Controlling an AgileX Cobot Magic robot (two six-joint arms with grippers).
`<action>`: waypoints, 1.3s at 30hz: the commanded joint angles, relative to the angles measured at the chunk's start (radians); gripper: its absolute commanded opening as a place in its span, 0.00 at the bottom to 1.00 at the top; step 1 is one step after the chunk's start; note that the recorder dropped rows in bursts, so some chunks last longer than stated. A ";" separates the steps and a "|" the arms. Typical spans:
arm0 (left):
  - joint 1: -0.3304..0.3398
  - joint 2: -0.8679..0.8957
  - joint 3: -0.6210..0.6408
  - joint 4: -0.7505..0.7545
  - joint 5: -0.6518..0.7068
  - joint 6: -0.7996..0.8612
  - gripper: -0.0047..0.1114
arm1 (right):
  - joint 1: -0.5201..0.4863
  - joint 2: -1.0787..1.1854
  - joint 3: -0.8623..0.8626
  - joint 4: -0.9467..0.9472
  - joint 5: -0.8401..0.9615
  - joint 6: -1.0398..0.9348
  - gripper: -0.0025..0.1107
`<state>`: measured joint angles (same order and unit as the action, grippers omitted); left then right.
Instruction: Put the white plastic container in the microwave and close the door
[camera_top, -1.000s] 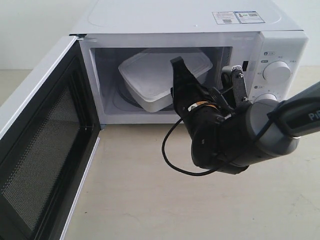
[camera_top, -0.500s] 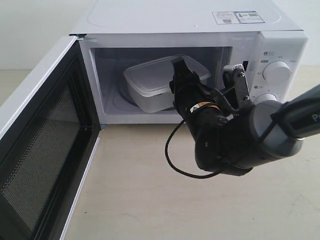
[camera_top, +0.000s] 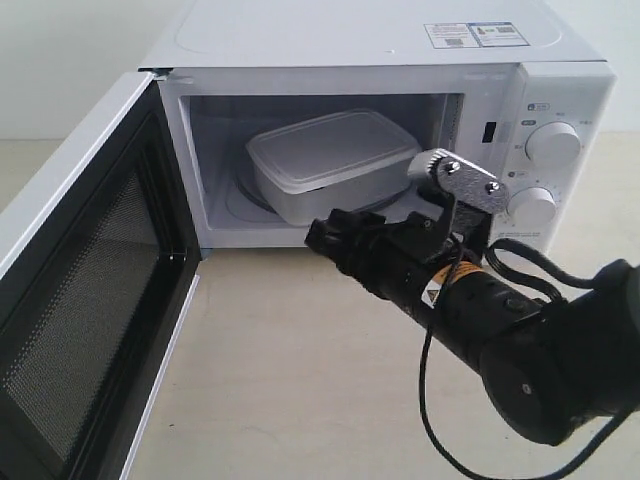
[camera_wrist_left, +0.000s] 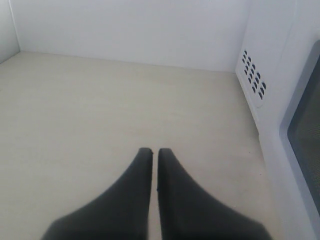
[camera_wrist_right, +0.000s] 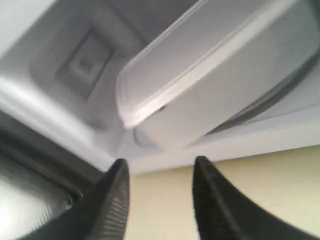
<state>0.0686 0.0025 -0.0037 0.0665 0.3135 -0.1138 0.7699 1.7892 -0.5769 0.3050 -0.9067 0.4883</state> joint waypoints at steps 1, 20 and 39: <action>0.000 -0.002 0.004 0.000 -0.003 0.002 0.08 | -0.002 -0.013 0.007 -0.058 0.028 -0.222 0.01; 0.000 -0.002 0.004 0.000 -0.003 0.002 0.08 | -0.004 0.228 -0.315 0.024 0.113 -0.454 0.02; 0.000 -0.002 0.004 0.000 -0.003 0.002 0.08 | -0.098 0.291 -0.502 0.048 0.187 -0.488 0.02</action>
<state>0.0686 0.0025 -0.0037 0.0665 0.3135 -0.1138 0.6788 2.0754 -1.0668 0.3516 -0.7218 0.0000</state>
